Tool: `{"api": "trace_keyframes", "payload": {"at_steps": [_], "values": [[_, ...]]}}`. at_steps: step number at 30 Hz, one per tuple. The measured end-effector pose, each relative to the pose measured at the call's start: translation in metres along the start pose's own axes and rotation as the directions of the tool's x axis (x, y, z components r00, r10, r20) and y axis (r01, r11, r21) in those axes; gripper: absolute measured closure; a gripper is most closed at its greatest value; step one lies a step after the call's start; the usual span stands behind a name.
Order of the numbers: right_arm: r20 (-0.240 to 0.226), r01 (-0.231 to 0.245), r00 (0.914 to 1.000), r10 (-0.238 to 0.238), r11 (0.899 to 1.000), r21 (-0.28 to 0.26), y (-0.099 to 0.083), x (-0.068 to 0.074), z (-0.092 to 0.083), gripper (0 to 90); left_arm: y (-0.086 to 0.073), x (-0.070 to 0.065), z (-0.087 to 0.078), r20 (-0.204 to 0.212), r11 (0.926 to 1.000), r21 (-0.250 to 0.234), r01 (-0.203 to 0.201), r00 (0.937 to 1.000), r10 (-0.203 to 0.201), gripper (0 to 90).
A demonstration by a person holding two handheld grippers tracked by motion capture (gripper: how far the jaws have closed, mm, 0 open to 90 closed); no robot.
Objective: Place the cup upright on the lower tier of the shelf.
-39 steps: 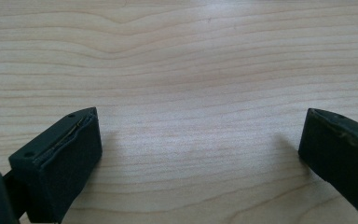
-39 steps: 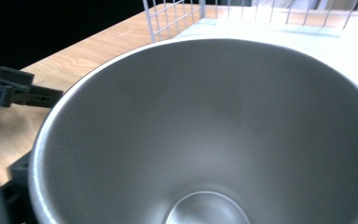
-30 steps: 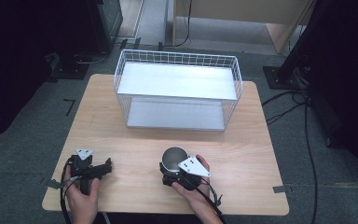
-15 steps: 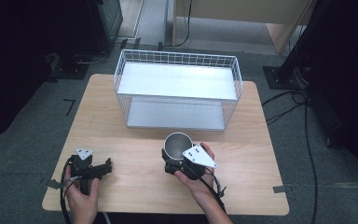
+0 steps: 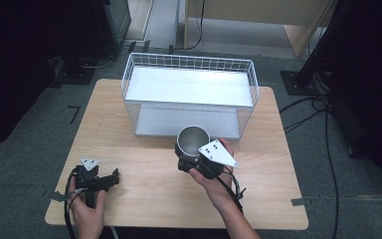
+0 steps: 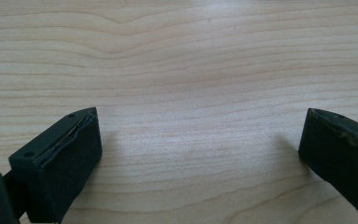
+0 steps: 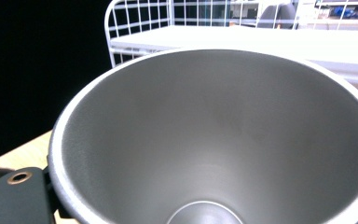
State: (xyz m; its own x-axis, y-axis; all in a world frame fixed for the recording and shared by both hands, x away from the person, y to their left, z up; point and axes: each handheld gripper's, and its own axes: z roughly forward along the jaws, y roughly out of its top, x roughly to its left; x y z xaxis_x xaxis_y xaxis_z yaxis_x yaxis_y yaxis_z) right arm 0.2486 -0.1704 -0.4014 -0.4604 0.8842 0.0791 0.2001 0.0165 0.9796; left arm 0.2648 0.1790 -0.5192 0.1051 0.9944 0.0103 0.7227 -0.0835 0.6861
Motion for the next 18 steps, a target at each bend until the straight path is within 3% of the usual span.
{"api": "trace_keyframes", "payload": {"at_steps": [18], "values": [[0.054, 0.018, 0.9984, -0.015, 0.998, -0.061, 0.045, -0.015, 0.012, 13.6, 0.0, 0.0, 0.0, 0.0, 1.0, 0.001, 0.0, 1.0, 0.0, 0.0]]}}
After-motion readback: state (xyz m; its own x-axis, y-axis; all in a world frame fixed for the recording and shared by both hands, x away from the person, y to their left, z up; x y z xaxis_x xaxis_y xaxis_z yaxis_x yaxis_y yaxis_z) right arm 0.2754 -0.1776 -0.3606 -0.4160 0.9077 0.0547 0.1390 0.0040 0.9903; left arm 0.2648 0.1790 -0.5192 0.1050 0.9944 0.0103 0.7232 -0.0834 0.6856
